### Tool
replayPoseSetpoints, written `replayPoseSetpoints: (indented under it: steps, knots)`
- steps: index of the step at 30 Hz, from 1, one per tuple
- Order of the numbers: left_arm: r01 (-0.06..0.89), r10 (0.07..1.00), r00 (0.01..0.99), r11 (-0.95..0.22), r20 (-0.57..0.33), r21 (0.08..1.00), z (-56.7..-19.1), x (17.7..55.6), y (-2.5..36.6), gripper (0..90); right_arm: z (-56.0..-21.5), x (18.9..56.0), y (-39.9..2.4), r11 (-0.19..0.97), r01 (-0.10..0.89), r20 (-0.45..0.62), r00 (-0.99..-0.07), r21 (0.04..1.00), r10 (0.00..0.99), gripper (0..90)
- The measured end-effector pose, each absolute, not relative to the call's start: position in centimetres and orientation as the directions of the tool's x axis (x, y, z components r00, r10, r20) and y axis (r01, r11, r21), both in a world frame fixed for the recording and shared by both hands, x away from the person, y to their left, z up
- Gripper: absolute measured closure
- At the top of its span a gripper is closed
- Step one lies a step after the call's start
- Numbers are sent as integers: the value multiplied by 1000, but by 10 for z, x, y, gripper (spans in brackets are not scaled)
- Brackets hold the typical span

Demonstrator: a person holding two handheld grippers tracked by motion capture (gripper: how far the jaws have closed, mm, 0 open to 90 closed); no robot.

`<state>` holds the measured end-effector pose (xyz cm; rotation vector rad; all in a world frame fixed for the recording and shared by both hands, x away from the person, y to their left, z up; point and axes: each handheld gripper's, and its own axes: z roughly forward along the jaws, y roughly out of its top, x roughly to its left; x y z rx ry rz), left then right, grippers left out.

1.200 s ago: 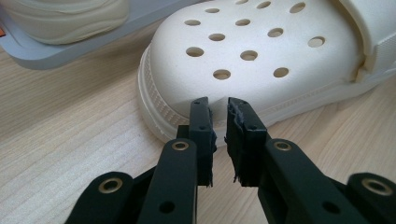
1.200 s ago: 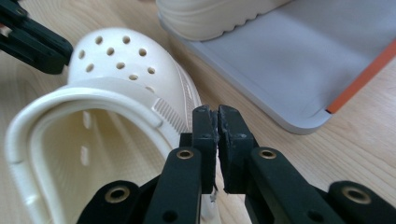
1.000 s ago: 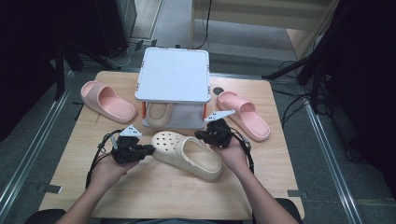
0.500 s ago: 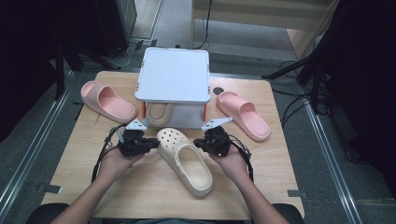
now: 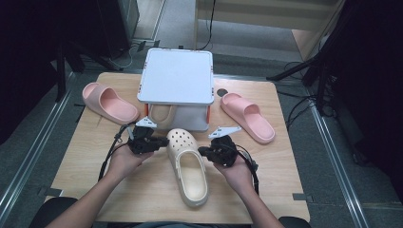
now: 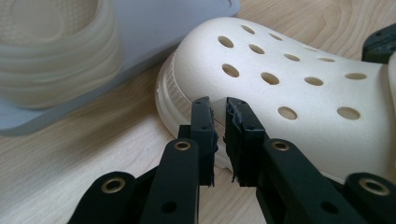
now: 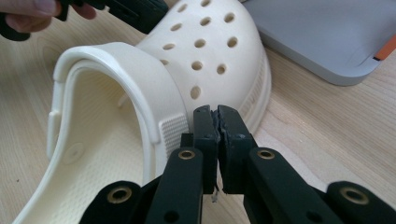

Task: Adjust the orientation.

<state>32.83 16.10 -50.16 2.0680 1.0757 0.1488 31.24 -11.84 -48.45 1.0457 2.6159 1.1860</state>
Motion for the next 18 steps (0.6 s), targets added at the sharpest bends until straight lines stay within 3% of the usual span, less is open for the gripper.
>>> replayPoseSetpoints:
  steps: [18]
  knots:
    - [654, 727, 636, -331, -258, 681, -501, 342, 148, 824, -487, 293, -117, 424, 558, 199, -742, 713, 641, 864]
